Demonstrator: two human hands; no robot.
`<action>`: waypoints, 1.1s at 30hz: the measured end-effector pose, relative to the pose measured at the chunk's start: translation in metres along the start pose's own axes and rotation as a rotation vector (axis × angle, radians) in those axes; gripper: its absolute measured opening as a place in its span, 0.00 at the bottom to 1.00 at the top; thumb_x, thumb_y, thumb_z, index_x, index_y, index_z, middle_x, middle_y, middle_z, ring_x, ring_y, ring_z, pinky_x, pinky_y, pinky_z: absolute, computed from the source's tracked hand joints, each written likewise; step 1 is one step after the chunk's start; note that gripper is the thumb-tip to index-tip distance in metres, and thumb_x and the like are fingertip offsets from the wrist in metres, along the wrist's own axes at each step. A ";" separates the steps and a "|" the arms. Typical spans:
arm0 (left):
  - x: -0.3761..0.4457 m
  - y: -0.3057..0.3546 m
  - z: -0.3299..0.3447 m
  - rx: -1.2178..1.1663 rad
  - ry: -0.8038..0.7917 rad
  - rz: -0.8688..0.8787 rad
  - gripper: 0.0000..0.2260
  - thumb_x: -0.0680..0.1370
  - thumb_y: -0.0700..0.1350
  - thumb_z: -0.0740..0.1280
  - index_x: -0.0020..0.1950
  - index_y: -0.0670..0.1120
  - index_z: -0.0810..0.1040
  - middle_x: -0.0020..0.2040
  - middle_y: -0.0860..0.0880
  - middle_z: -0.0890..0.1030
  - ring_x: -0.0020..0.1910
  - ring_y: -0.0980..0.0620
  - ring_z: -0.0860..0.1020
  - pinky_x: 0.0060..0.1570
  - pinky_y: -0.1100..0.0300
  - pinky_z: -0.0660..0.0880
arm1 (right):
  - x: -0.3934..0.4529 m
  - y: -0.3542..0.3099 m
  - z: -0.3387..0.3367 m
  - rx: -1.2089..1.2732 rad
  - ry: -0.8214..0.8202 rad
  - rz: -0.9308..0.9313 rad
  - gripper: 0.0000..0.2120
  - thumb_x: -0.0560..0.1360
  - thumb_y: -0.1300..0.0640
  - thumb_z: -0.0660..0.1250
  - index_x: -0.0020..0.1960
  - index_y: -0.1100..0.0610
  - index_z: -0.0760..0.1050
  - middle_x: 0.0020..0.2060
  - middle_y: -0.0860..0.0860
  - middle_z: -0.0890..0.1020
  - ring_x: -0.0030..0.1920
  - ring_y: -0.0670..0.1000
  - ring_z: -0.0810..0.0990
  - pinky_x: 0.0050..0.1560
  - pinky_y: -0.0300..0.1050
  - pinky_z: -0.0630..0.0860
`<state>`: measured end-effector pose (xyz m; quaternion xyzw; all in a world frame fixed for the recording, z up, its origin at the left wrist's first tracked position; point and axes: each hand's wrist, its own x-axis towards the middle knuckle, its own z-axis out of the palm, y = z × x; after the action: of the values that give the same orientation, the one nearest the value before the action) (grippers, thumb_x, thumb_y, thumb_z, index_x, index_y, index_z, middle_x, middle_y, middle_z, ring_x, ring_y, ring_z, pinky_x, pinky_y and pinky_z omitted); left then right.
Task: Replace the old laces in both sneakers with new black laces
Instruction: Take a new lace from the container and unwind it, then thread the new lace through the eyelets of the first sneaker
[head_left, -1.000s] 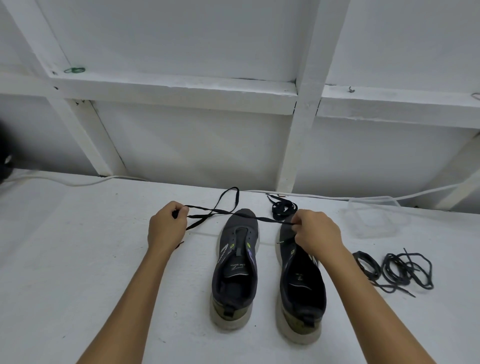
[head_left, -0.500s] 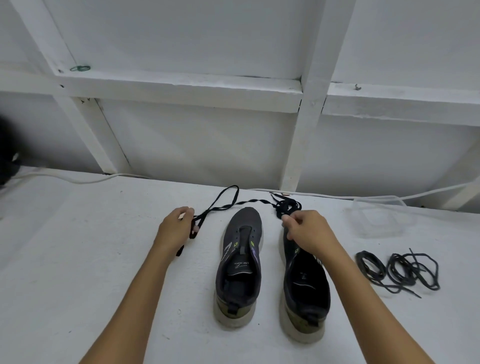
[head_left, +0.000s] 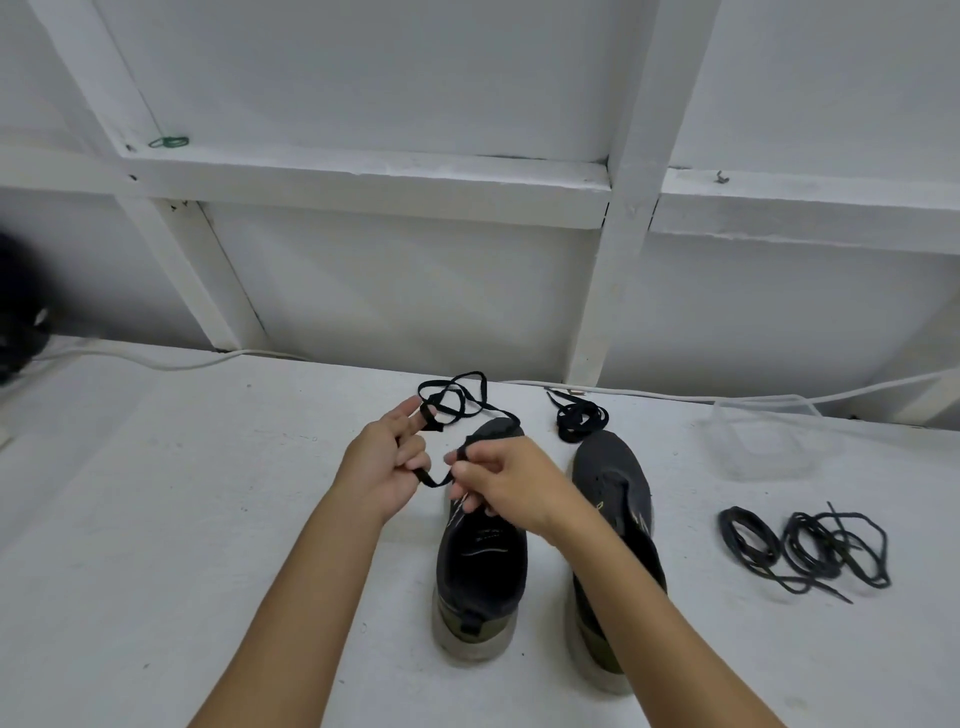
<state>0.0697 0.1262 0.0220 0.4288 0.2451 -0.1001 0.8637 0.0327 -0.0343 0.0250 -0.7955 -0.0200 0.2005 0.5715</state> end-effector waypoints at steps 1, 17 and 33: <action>-0.002 0.000 0.003 -0.048 -0.014 -0.022 0.14 0.83 0.33 0.49 0.58 0.41 0.74 0.48 0.45 0.80 0.17 0.58 0.57 0.19 0.67 0.57 | 0.001 0.000 0.005 -0.042 -0.008 -0.026 0.09 0.82 0.56 0.66 0.59 0.54 0.82 0.39 0.48 0.86 0.34 0.44 0.81 0.40 0.36 0.76; -0.032 -0.029 -0.021 0.710 -0.264 0.165 0.14 0.82 0.45 0.66 0.67 0.52 0.76 0.55 0.47 0.85 0.54 0.49 0.84 0.58 0.56 0.80 | 0.005 -0.005 -0.019 0.216 0.085 0.054 0.10 0.82 0.58 0.65 0.43 0.59 0.78 0.33 0.45 0.84 0.29 0.43 0.71 0.28 0.36 0.66; -0.021 -0.032 -0.013 0.816 -0.330 0.206 0.09 0.76 0.38 0.73 0.55 0.47 0.82 0.43 0.47 0.86 0.45 0.56 0.83 0.48 0.63 0.77 | 0.005 0.000 -0.027 0.204 0.074 0.035 0.10 0.82 0.58 0.66 0.43 0.59 0.79 0.37 0.47 0.85 0.29 0.41 0.72 0.32 0.35 0.68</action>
<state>0.0350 0.1165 0.0038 0.7348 0.0004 -0.1690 0.6569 0.0472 -0.0576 0.0309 -0.7402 0.0356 0.1818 0.6463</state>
